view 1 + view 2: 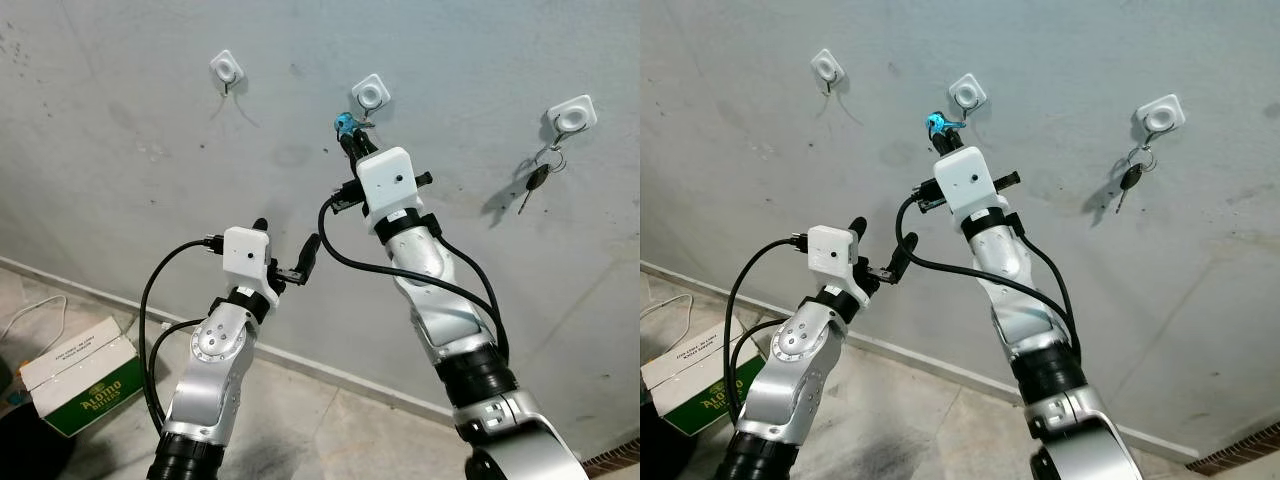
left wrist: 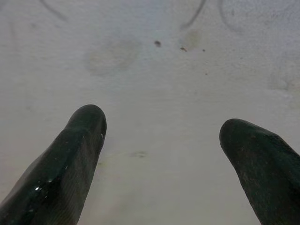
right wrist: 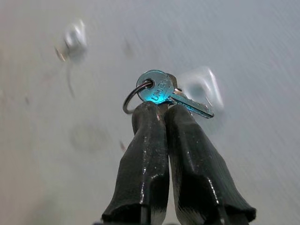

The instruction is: Hang keys on a hook

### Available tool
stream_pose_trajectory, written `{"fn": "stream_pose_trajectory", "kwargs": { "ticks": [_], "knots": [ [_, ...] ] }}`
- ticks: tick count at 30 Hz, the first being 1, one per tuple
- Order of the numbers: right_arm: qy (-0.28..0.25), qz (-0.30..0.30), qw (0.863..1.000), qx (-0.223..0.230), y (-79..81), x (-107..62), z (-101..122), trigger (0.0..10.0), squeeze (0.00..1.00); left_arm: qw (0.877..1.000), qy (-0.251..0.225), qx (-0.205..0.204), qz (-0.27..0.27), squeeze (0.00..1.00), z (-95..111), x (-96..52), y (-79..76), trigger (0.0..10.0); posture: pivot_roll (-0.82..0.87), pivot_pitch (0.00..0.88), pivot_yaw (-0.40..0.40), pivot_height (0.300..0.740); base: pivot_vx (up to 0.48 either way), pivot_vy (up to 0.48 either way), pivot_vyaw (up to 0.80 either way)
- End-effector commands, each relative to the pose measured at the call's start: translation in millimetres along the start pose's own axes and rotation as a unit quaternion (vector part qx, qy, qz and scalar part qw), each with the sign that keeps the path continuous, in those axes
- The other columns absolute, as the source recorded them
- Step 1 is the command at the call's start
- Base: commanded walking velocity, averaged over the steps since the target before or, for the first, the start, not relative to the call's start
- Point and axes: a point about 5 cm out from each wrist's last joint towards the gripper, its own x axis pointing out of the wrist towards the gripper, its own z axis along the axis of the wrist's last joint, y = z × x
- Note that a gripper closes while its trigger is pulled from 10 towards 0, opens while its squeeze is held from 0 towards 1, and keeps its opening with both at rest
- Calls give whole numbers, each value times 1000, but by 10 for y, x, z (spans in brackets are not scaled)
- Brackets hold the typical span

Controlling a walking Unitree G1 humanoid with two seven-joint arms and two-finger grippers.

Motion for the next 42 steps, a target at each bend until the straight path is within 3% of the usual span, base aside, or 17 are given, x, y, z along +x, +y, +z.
{"fn": "stream_pose_trajectory", "kwargs": {
  "ticks": [1,2,4,9,14,26,42],
  "knots": [
    [11,-9,1000,4,-122,-116,-9,10000,0,1000,13,8,14,0,0,-116,84,10000,2,25,12,740,0,0,0],
    [11,-9,1000,4,-122,-116,-9,10000,0,1000,13,8,14,0,0,-116,84,10000,2,25,12,740,0,0,0],
    [40,-7,999,-1,-212,-328,-110,10000,0,999,24,14,30,0,-14,-240,170,10000,-6,30,22,740,0,0,0],
    [103,-7,995,-2,-339,-703,-289,10000,0,997,49,15,54,0,-76,-392,302,10000,-12,27,26,740,0,0,0],
    [135,-3,991,-6,-387,-847,-321,10000,0,996,59,8,61,0,-87,-401,340,10000,-25,16,28,740,0,0,-290],
    [133,6,991,-10,-359,-803,-260,10000,0,997,56,-7,55,0,-67,-322,282,10000,-27,0,25,740,0,0,-800],
    [126,9,992,-12,-363,-754,-206,10000,0,996,56,-11,62,0,-62,-298,298,10000,-30,0,25,740,0,221,-800]
  ]
}}
